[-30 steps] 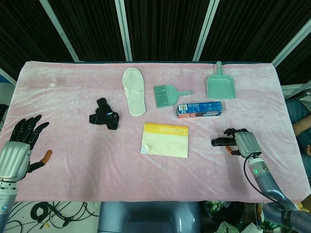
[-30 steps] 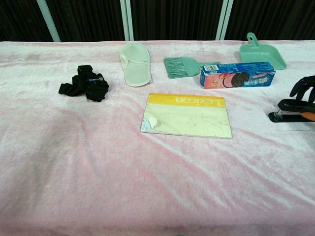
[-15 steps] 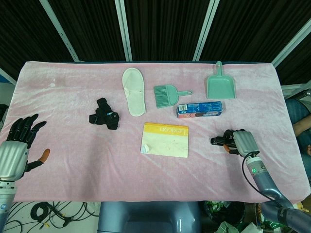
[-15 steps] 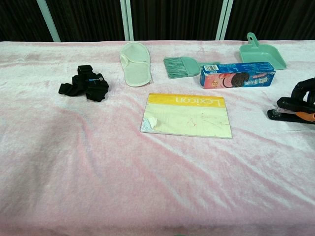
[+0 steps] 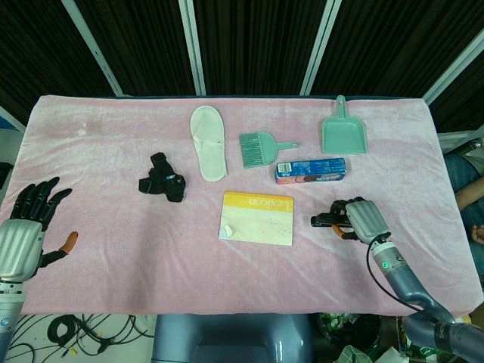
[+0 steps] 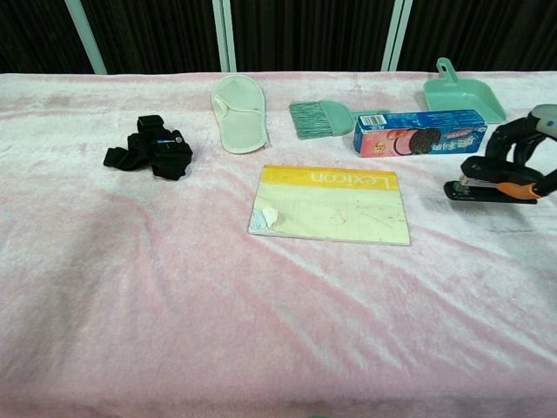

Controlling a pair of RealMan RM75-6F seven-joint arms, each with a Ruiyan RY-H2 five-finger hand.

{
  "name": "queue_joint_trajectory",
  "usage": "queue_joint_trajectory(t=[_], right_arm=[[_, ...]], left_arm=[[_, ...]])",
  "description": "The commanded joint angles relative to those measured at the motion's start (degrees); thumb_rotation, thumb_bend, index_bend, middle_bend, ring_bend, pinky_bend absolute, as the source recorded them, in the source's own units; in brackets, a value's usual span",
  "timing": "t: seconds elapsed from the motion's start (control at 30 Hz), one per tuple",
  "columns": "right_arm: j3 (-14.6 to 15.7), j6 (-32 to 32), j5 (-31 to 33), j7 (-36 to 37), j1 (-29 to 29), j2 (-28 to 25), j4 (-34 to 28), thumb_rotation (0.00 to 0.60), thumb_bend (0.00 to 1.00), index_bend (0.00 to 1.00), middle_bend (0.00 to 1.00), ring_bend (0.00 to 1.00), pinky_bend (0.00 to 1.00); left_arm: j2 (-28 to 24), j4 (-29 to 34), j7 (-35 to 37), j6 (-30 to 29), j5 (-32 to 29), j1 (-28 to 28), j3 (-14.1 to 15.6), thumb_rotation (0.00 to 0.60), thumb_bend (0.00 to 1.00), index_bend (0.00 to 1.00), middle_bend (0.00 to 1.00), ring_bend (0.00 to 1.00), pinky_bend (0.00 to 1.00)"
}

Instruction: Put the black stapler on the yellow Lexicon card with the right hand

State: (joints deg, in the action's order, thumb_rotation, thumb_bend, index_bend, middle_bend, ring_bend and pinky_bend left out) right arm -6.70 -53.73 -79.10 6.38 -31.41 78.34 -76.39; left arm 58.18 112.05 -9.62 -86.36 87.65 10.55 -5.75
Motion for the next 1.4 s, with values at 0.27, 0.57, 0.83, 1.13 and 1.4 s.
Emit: queue_joint_trajectory(t=[0.27,0.57,0.83,1.13,1.4], right_arm=[[-6.7,7.1,21.8,-23.3,-10.0,3.4,-13.5,0.600,0.34,0.52,0.49,0.51,0.36],[-9.0,1.4,34.6,-33.6,-15.6,13.0,-13.3,0.600,0.34,0.52,0.50,0.52,0.37],[-10.2,-0.4,39.2,-35.7,-18.0,18.2,-10.9,0.600,0.35,0.52,0.50,0.52,0.37],[-10.0,-2.7,40.0,-37.9,-19.7,21.6,-6.7,0.600,0.34,0.52,0.46,0.48,0.37],[-8.9,-2.4,41.1,-39.0,-20.0,22.3,-5.0,0.600,0.29,0.35,0.30,0.36,0.30]], left_arm=[[-0.6,0.1,1.1,-0.4,-0.1,-0.3,-0.2,0.600,0.32,0.15,0.02,0.00,0.04],[-1.2,-0.1,2.8,-0.3,-0.6,-0.3,-0.7,0.600,0.33,0.15,0.02,0.00,0.04],[-1.4,0.1,3.6,-0.7,-1.0,-0.4,-1.0,0.600,0.33,0.15,0.02,0.00,0.04],[-1.5,0.0,3.7,-0.5,-1.2,-0.4,-1.0,0.600,0.32,0.15,0.02,0.00,0.04],[-1.7,0.1,3.6,-0.7,-1.3,-0.5,-1.2,0.600,0.33,0.15,0.02,0.00,0.04]])
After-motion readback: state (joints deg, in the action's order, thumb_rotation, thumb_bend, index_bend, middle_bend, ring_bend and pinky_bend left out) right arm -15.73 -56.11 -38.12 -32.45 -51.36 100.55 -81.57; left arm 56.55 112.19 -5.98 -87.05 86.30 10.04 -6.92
